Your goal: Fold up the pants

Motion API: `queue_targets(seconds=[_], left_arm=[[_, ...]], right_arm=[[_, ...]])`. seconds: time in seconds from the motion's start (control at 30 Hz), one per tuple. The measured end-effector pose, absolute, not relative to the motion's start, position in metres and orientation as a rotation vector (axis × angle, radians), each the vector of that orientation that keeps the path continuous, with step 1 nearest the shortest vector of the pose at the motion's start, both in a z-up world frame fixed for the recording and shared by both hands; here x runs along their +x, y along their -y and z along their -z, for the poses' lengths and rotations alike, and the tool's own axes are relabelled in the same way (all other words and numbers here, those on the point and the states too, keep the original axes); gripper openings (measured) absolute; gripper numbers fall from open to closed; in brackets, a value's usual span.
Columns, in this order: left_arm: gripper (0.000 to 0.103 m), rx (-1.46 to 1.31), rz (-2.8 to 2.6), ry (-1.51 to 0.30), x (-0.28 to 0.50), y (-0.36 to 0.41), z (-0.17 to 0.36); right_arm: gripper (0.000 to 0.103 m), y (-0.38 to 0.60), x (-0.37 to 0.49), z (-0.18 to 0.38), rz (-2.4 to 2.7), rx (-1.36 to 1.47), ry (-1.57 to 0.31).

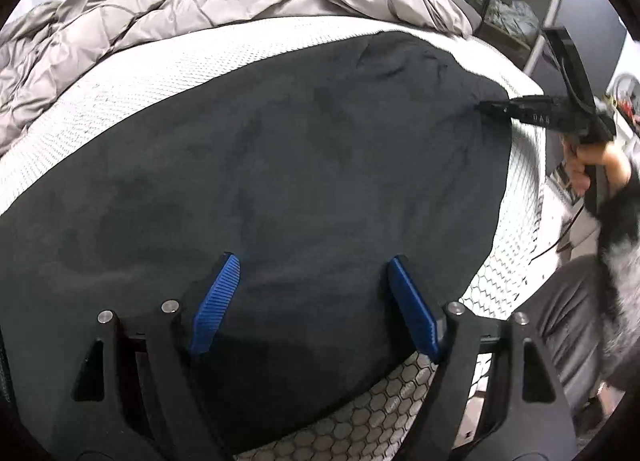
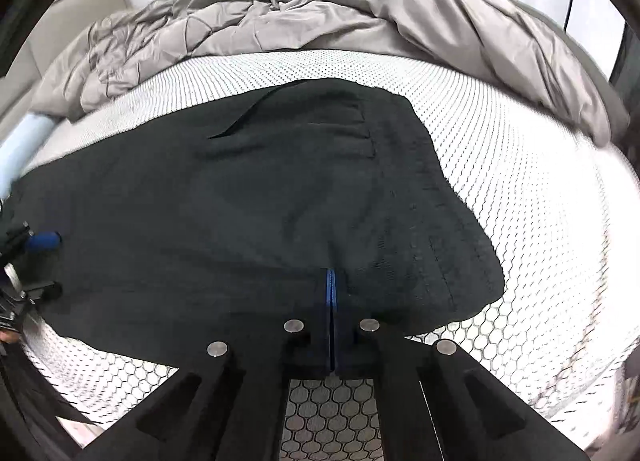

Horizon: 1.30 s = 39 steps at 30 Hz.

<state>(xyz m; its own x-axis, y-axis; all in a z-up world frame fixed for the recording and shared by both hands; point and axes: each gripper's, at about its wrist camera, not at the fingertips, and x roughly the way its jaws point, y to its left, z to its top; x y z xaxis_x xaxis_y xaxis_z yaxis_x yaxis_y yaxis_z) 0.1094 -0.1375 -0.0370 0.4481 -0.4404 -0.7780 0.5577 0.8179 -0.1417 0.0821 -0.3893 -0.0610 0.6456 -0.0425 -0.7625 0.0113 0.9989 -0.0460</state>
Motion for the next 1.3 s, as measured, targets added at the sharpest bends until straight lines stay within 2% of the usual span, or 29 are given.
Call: queue_targets(seconds=[0.13, 0.3, 0.4, 0.5, 0.67, 0.8, 0.87, 0.97, 1.13, 1.3], left_arm=[[0.075, 0.033, 0.55, -0.883, 0.129, 0.127, 0.031], [0.075, 0.057, 0.529, -0.975, 0.154, 0.134, 0.046], [0.075, 0.086, 0.515, -0.989, 0.153, 0.127, 0.046], [0.075, 0.085, 0.492, -0.995, 0.152, 0.117, 0.047], [0.076, 0.101, 0.467, -0.984, 0.151, 0.112, 0.045], [0.076, 0.052, 0.456, -0.898, 0.155, 0.101, 0.024], [0.076, 0.048, 0.418, -0.918, 0.166, 0.097, 0.026], [0.076, 0.028, 0.347, -1.02, 0.185, 0.086, 0.05], [0.076, 0.043, 0.357, -0.987, 0.181, 0.088, 0.04], [0.076, 0.061, 0.367, -0.941, 0.203, 0.096, 0.026]], right_arm=[[0.001, 0.378, 0.088, 0.045, -0.051, -0.003, -0.77], [0.003, 0.358, 0.129, 0.074, -0.089, -0.077, -0.901], [0.003, 0.378, 0.125, 0.063, 0.016, -0.059, -0.85], [0.002, 0.408, 0.119, 0.06, -0.016, 0.101, -0.831], [0.0, 0.403, 0.119, 0.06, 0.0, 0.049, -0.831], [0.008, 0.395, 0.117, 0.041, 0.064, -0.002, -0.737], [0.01, 0.396, 0.125, 0.044, 0.112, -0.032, -0.763], [0.01, 0.41, 0.134, 0.064, 0.183, -0.063, -0.845], [0.011, 0.416, 0.123, 0.045, 0.093, 0.118, -0.763], [0.011, 0.367, 0.17, 0.042, 0.022, -0.007, -0.796]])
